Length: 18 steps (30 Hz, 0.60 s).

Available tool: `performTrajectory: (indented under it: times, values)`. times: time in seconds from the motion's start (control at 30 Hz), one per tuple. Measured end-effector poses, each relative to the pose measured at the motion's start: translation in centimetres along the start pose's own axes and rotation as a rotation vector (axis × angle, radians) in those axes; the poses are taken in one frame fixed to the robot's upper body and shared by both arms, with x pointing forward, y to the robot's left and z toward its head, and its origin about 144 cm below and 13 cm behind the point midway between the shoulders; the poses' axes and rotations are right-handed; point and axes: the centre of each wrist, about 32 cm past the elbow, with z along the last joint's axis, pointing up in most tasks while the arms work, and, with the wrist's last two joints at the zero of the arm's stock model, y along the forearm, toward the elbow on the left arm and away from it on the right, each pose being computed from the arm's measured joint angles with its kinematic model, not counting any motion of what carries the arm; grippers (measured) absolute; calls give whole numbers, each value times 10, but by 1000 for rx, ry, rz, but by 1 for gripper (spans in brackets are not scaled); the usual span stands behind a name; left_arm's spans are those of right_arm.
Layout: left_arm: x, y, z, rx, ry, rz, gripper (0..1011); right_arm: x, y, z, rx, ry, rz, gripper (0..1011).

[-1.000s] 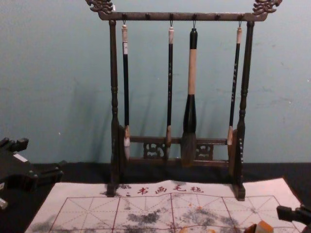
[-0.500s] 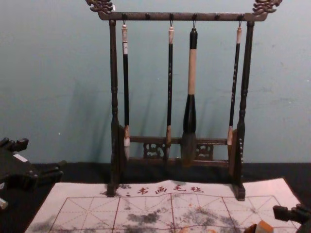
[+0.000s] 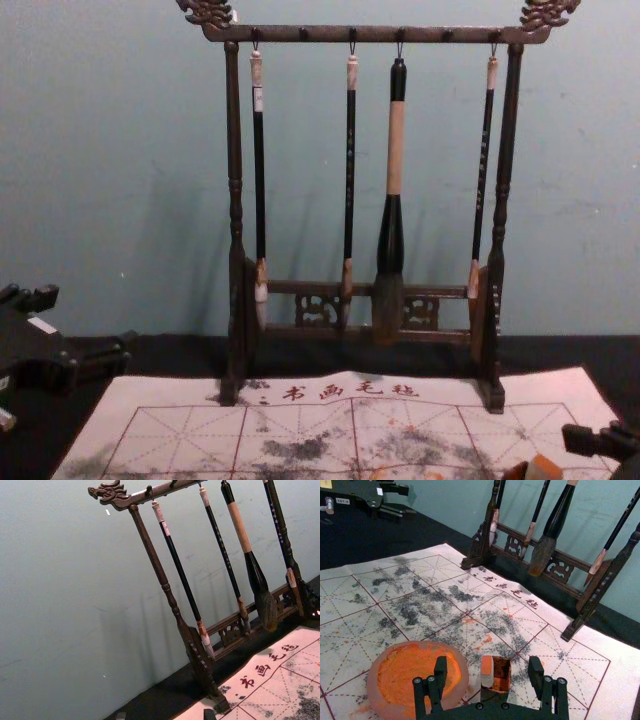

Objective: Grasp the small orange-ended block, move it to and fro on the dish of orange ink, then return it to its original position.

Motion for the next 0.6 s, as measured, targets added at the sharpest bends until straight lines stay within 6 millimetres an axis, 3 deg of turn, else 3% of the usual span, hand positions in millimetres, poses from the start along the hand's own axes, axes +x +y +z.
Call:
performTrajectory:
  times: [0.33,0.6]
  values:
    - [0,0,0,0,0,0,1001,0,0,0,1,-1,0,953]
    - [0,0,0,0,0,0,1001,0,0,0,1,-1,0,734]
